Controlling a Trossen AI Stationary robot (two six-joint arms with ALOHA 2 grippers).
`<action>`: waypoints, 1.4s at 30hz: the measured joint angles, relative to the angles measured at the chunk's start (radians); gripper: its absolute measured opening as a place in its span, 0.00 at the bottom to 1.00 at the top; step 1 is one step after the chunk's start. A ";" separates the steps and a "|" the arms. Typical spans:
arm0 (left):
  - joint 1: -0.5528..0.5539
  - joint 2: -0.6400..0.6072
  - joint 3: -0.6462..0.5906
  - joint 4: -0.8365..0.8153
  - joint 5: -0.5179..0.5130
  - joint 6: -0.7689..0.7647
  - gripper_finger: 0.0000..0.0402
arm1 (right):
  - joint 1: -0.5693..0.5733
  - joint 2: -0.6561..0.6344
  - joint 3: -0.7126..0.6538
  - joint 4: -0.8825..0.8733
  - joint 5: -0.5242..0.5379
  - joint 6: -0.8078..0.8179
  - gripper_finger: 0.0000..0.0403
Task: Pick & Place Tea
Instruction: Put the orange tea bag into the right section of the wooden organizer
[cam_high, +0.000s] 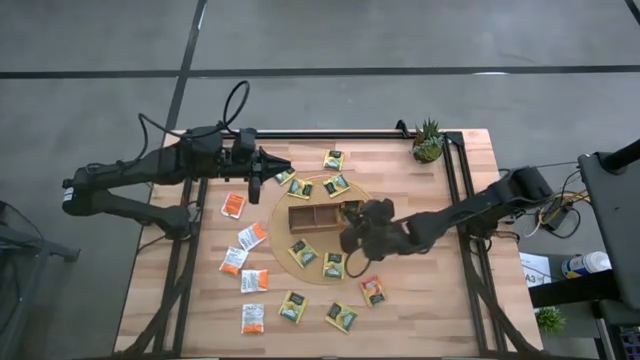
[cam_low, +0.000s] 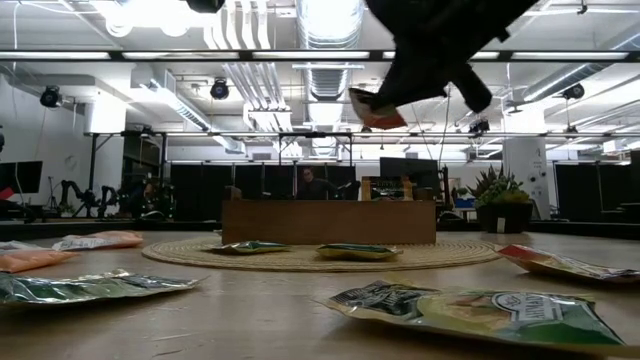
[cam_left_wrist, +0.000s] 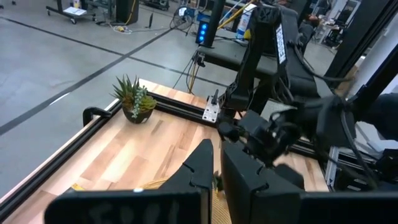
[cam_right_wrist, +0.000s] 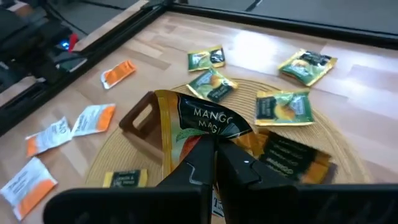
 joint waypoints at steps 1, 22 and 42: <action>0.000 -0.002 0.000 0.000 0.000 0.001 0.06 | 0.000 0.022 0.012 -0.002 0.007 0.008 0.02; 0.000 -0.064 0.000 -0.008 0.017 0.049 0.06 | -0.031 0.069 -0.075 0.002 0.066 0.214 0.02; 0.000 -0.070 0.000 -0.031 0.027 0.103 0.06 | -0.136 0.068 -0.117 0.014 -0.002 0.245 0.02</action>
